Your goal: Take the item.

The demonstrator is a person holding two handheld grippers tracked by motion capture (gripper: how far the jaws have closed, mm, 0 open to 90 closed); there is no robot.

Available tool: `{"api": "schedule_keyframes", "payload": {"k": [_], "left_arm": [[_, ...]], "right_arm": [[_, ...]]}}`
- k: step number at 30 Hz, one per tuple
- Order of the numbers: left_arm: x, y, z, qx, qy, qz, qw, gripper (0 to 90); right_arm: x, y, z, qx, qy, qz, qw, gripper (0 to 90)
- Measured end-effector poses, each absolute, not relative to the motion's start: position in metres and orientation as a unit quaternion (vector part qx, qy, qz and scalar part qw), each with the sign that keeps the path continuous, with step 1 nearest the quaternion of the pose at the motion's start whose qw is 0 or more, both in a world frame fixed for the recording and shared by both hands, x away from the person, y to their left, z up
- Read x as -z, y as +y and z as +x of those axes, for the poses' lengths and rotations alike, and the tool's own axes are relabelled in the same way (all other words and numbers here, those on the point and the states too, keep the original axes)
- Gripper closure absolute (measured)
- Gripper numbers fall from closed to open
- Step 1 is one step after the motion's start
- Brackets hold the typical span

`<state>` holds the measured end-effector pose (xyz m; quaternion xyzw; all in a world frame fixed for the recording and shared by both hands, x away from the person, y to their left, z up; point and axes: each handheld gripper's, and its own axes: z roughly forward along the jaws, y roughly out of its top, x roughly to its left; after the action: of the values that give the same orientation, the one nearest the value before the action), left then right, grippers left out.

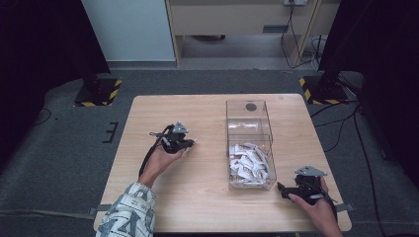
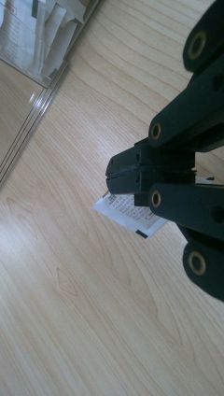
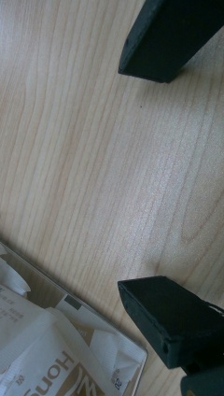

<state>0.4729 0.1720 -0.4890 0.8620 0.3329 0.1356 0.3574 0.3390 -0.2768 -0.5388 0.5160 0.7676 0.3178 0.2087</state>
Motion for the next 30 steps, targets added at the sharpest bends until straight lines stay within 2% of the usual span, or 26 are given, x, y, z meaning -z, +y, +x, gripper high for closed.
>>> {"api": "schedule_keyframes", "payload": {"k": [4, 5, 7, 8, 12, 21, 30], "left_arm": [[0.493, 0.167, 0.471, -0.139, 0.341, 0.857, 0.36, 71.9], [0.493, 0.166, 0.471, -0.139, 0.341, 0.858, 0.359, 63.8], [0.492, 0.164, 0.469, -0.146, 0.339, 0.858, 0.356, 54.6], [0.492, 0.163, 0.468, -0.147, 0.341, 0.857, 0.356, 46.8], [0.487, 0.163, 0.464, -0.146, 0.341, 0.856, 0.361, 29.0], [0.477, 0.172, 0.444, -0.156, 0.325, 0.857, 0.369, 9.4], [0.473, 0.194, 0.419, -0.166, 0.322, 0.854, 0.374, 6.4]], "right_arm": [[0.539, -0.277, 0.339, -0.318, 0.768, 0.516, 0.209, 0.8], [0.539, -0.277, 0.339, -0.318, 0.768, 0.516, 0.209, 0.8], [0.539, -0.277, 0.339, -0.318, 0.768, 0.516, 0.209, 0.8], [0.539, -0.277, 0.339, -0.318, 0.768, 0.516, 0.209, 0.8], [0.539, -0.277, 0.339, -0.318, 0.768, 0.515, 0.209, 0.8], [0.539, -0.277, 0.339, -0.318, 0.768, 0.515, 0.209, 0.8], [0.539, -0.277, 0.339, -0.318, 0.768, 0.516, 0.209, 0.8]]}}
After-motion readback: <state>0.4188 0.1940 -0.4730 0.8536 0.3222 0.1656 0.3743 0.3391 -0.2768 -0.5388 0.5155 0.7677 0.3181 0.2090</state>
